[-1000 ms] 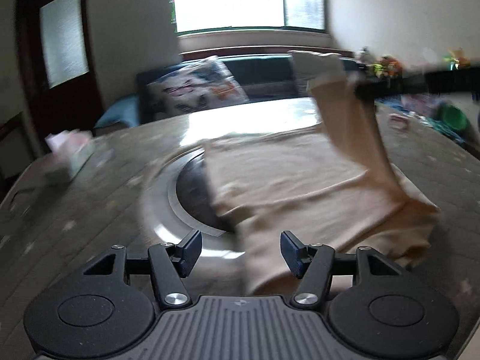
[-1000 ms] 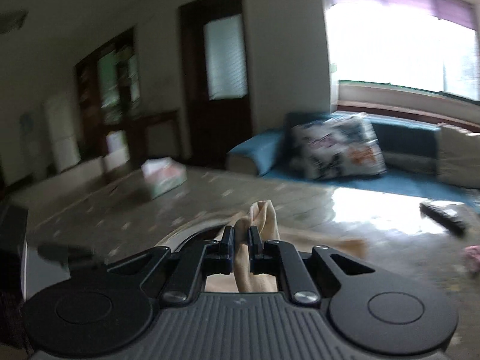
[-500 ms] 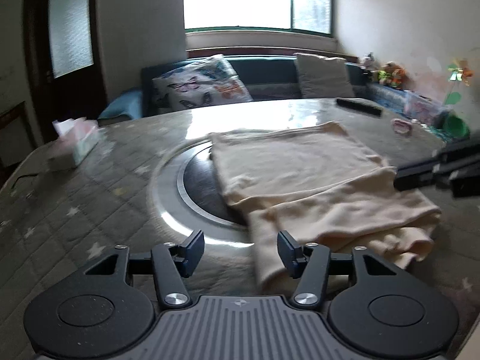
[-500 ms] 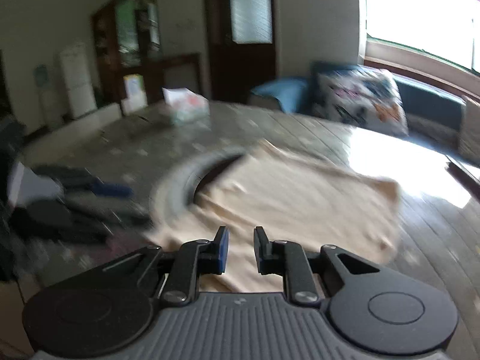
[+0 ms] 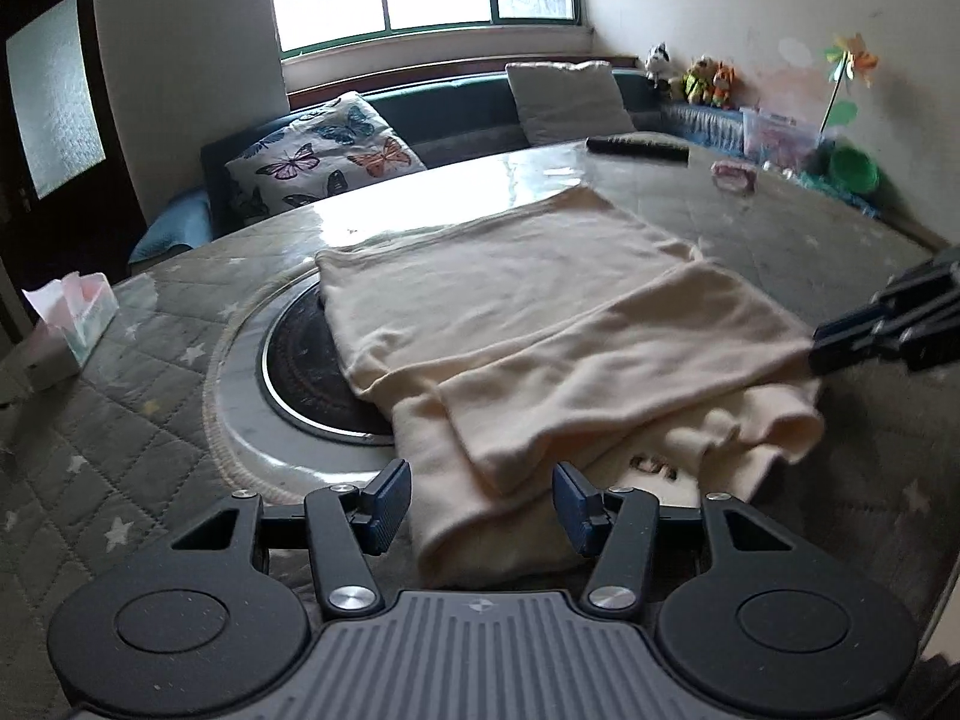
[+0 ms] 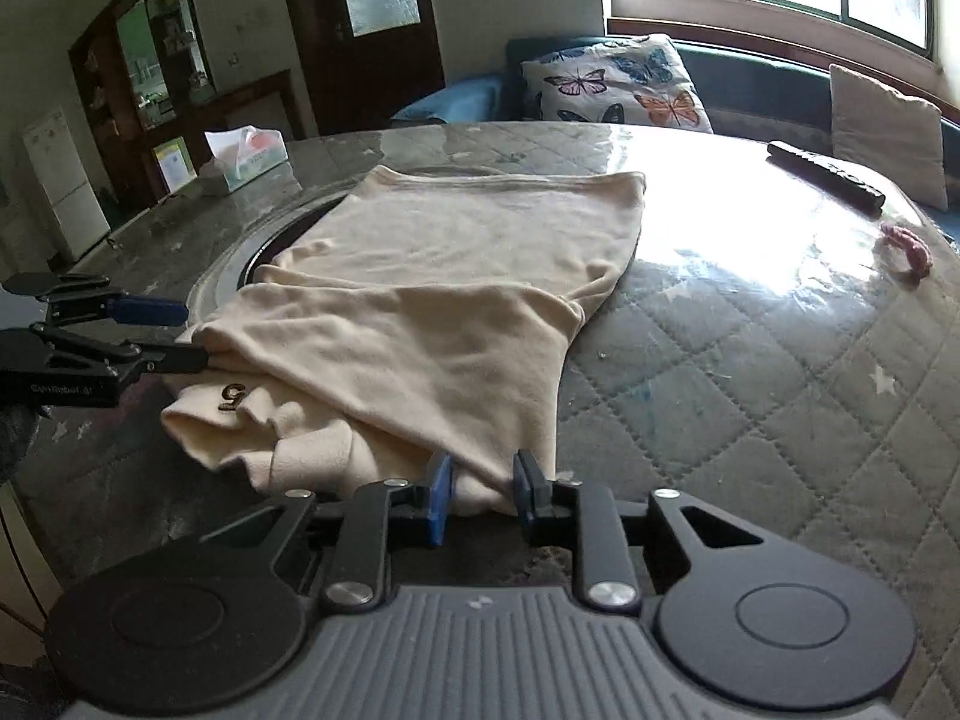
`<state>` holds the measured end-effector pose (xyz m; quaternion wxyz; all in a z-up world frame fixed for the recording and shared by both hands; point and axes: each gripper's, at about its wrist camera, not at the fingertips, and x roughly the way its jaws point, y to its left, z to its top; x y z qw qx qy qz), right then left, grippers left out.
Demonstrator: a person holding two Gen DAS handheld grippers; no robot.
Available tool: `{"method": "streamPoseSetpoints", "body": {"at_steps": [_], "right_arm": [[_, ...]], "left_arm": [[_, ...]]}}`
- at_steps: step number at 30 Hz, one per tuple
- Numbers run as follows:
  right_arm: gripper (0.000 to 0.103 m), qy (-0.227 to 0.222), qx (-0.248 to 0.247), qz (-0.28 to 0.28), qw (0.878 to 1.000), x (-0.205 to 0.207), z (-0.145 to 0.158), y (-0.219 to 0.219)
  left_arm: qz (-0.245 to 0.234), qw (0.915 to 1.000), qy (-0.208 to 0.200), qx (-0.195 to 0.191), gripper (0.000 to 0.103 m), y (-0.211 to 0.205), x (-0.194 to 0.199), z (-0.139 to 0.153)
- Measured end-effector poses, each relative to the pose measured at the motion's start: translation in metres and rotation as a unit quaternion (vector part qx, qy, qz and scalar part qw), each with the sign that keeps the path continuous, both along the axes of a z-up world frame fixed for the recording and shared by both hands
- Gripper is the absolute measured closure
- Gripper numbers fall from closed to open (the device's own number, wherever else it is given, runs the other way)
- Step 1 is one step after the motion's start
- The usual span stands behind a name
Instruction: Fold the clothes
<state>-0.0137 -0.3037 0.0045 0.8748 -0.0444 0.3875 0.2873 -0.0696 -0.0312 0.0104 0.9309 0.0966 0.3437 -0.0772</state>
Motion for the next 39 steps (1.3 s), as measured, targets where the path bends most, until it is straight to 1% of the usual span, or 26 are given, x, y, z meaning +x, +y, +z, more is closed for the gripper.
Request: {"method": "streamPoseSetpoints", "body": {"at_steps": [2,4,6,8,9,11,13,15,16,19,21,22,23,29,31,33,36,39], "right_arm": [[0.076,-0.003,0.002,0.000,1.000,0.000,0.001,-0.001],[0.076,-0.007,0.002,0.001,1.000,0.000,0.002,-0.001],[0.075,-0.014,-0.001,0.004,1.000,-0.001,0.003,-0.001],[0.072,-0.023,-0.009,0.005,1.000,-0.002,0.003,0.002],[0.071,-0.026,-0.013,0.006,1.000,-0.002,0.002,0.003],[0.071,-0.030,-0.020,0.012,0.999,-0.004,0.001,0.005],[0.070,-0.029,-0.022,0.014,0.999,-0.004,0.000,0.005],[0.070,-0.027,-0.021,0.014,0.999,-0.003,-0.001,0.004],[0.070,-0.025,-0.021,0.013,0.999,-0.003,-0.002,0.004],[0.069,-0.024,-0.021,0.013,0.999,-0.002,-0.003,0.005],[0.069,-0.025,-0.021,0.014,0.999,-0.002,-0.003,0.005],[0.069,-0.026,-0.021,0.014,0.999,-0.002,-0.003,0.005],[0.069,-0.026,-0.021,0.014,0.999,-0.001,-0.003,0.005],[0.069,-0.023,-0.023,0.013,0.999,0.000,-0.004,0.004],[0.068,-0.024,-0.026,0.017,0.999,0.000,-0.003,0.004],[0.068,-0.025,-0.028,0.021,0.999,-0.001,-0.001,0.004],[0.069,-0.027,-0.026,0.028,0.999,-0.002,0.006,0.002],[0.069,-0.034,-0.018,0.032,0.999,-0.001,0.014,0.000]], "left_arm": [[0.001,1.0000,-0.002,0.009,0.054,-0.001,0.000,0.000],[-0.001,0.9999,-0.006,0.011,0.055,-0.003,0.000,0.001],[-0.006,0.9996,-0.013,0.023,0.056,-0.007,0.001,0.000],[-0.009,0.9990,-0.020,0.038,0.056,-0.011,0.003,-0.001],[-0.011,0.9984,-0.024,0.049,0.059,-0.013,0.003,-0.002],[-0.016,0.9965,-0.037,0.073,0.075,-0.018,0.001,-0.003],[-0.022,0.9942,-0.050,0.093,0.081,-0.021,-0.001,-0.004],[-0.024,0.9929,-0.055,0.103,0.081,-0.021,-0.002,-0.004],[-0.025,0.9922,-0.057,0.108,0.078,-0.022,-0.003,-0.005],[-0.028,0.9900,-0.065,0.122,0.078,-0.023,-0.005,-0.006],[-0.031,0.9884,-0.070,0.132,0.083,-0.024,-0.006,-0.006],[-0.032,0.9875,-0.072,0.136,0.091,-0.024,-0.007,-0.007],[-0.033,0.9866,-0.075,0.141,0.094,-0.025,-0.007,-0.007],[-0.039,0.9806,-0.090,0.170,0.094,-0.027,-0.011,-0.009],[-0.037,0.9795,-0.077,0.183,0.091,-0.023,-0.011,-0.016],[-0.031,0.9800,-0.064,0.186,0.091,-0.018,-0.012,-0.020],[-0.016,0.9830,-0.057,0.173,0.089,-0.006,-0.014,-0.015],[0.008,0.9894,-0.056,0.134,0.089,0.006,-0.009,-0.001]]}}
